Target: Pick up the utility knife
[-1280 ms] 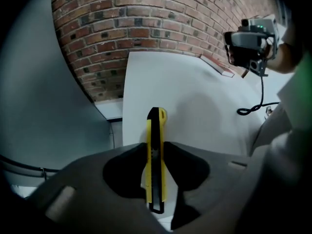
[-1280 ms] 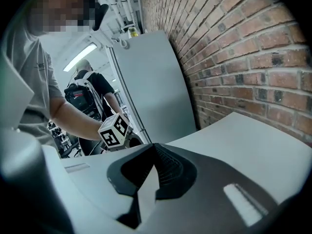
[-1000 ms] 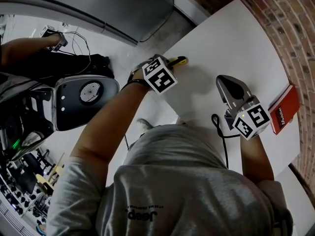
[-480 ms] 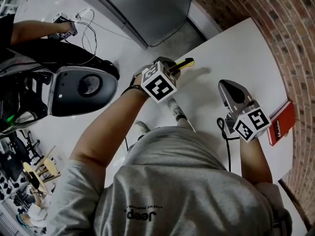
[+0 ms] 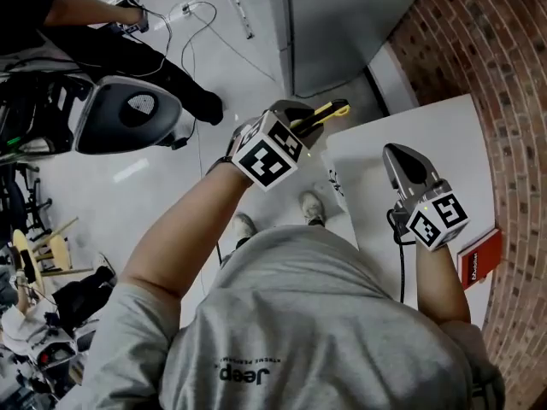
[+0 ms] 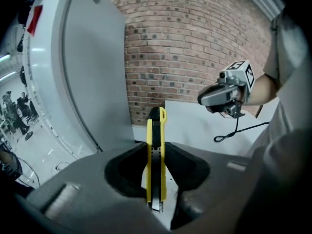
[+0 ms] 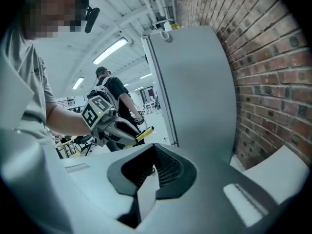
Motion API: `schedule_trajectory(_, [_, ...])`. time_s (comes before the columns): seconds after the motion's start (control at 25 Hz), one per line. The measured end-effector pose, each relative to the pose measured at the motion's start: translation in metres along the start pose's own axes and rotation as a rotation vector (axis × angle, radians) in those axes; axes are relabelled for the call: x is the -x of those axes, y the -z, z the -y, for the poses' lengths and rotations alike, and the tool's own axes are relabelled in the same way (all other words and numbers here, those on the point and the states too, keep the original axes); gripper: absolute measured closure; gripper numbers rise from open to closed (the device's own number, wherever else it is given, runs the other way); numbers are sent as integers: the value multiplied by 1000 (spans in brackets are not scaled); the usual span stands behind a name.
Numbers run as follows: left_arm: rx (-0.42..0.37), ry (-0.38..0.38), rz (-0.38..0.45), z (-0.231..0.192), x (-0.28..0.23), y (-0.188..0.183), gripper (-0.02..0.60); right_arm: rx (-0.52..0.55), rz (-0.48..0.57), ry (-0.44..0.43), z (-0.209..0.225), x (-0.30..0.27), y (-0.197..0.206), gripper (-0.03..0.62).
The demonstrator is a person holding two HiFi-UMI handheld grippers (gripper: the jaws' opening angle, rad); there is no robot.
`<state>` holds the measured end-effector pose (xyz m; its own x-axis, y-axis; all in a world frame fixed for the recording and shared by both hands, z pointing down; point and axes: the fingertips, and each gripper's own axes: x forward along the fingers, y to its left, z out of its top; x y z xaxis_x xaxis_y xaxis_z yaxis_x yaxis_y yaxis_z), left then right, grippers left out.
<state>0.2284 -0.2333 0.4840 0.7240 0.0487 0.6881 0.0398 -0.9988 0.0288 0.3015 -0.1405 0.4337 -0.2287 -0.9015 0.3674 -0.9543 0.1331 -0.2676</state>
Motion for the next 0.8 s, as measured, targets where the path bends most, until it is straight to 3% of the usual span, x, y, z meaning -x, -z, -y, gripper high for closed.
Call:
schedule_trajectory(0.4, [201,-225,210,-73,177,75,465,103,-58,-178,-122,-116,-44,585])
schedule_trajectory(0.8, [387,-372,438,-97,308,143,465,165,-119,-324,-221,-191,-51,585])
